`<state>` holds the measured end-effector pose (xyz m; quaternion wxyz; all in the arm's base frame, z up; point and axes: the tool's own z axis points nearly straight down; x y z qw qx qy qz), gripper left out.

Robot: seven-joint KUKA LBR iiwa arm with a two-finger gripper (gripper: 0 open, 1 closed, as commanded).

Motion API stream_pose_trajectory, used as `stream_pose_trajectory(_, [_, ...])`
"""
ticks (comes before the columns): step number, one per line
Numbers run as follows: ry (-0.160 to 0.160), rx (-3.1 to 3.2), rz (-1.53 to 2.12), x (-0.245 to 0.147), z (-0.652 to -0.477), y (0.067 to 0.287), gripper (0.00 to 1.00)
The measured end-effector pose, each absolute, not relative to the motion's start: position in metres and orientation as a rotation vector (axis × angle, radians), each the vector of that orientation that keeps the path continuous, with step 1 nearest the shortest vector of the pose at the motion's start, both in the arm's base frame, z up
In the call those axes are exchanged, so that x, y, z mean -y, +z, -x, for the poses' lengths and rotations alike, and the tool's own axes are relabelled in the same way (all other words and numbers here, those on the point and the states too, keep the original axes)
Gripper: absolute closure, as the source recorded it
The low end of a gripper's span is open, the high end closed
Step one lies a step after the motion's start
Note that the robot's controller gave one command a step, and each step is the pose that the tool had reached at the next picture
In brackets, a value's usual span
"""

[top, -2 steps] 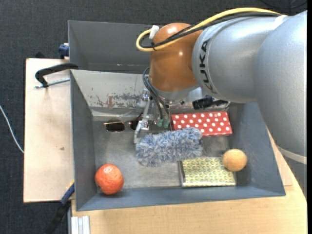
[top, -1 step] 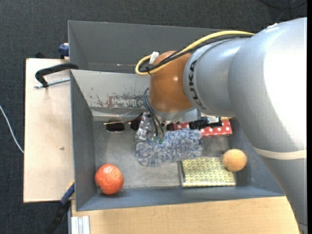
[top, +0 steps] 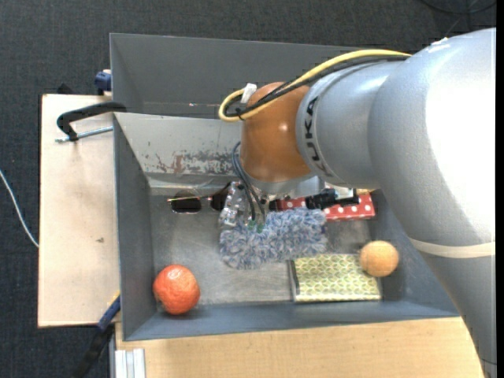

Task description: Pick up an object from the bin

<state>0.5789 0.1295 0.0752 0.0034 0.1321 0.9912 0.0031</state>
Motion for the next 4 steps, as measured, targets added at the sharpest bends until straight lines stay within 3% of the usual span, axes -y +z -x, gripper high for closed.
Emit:
stream_pose_trajectory(1, [0.009, -3.108, -0.413, -0.129, -0.578, 0.076, 1.0])
stream_pose_trajectory(2, [0.005, -3.111, -0.406, -0.127, -0.576, 0.1, 1.0])
stream_pose_trajectory(4, [0.006, -3.106, -0.41, -0.121, -0.581, 0.19, 1.0])
